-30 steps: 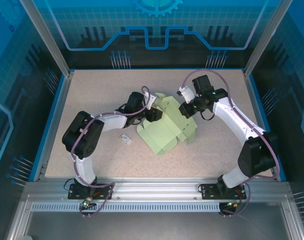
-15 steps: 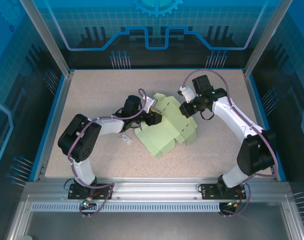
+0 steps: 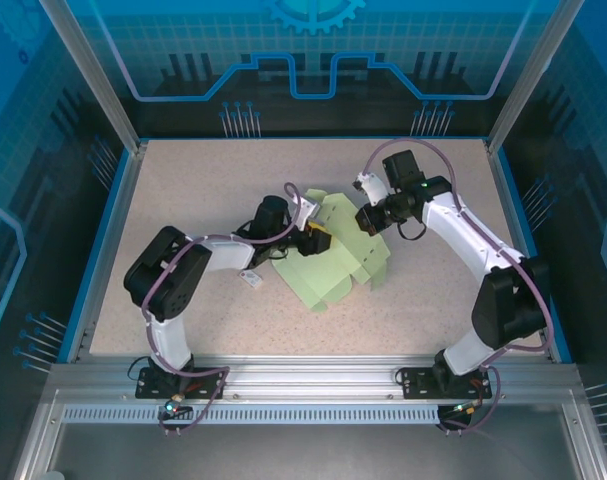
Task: Fold the paper box
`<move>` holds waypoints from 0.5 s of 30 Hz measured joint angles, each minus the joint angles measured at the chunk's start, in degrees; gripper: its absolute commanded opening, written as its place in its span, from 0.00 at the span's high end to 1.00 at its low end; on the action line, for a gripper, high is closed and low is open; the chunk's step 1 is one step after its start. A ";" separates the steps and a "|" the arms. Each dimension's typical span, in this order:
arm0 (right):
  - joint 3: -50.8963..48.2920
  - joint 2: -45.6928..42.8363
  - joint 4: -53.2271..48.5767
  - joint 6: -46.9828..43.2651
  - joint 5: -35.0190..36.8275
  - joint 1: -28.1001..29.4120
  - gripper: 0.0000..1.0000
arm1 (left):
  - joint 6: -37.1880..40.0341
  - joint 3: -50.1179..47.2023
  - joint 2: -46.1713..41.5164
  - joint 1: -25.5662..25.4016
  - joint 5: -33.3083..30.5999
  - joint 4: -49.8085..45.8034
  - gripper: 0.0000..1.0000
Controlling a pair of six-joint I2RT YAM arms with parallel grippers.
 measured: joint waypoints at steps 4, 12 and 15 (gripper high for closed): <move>0.00 0.63 0.00 -0.02 0.09 0.00 0.96 | -0.02 -0.42 0.57 -0.31 -0.96 0.59 0.52; 0.00 0.70 0.37 -1.11 3.98 0.09 0.96 | -2.32 -4.72 -1.81 1.27 -1.81 3.08 0.48; 0.00 0.70 0.57 -2.36 8.07 0.76 0.96 | -3.65 -5.84 -3.85 2.62 -1.84 3.34 0.47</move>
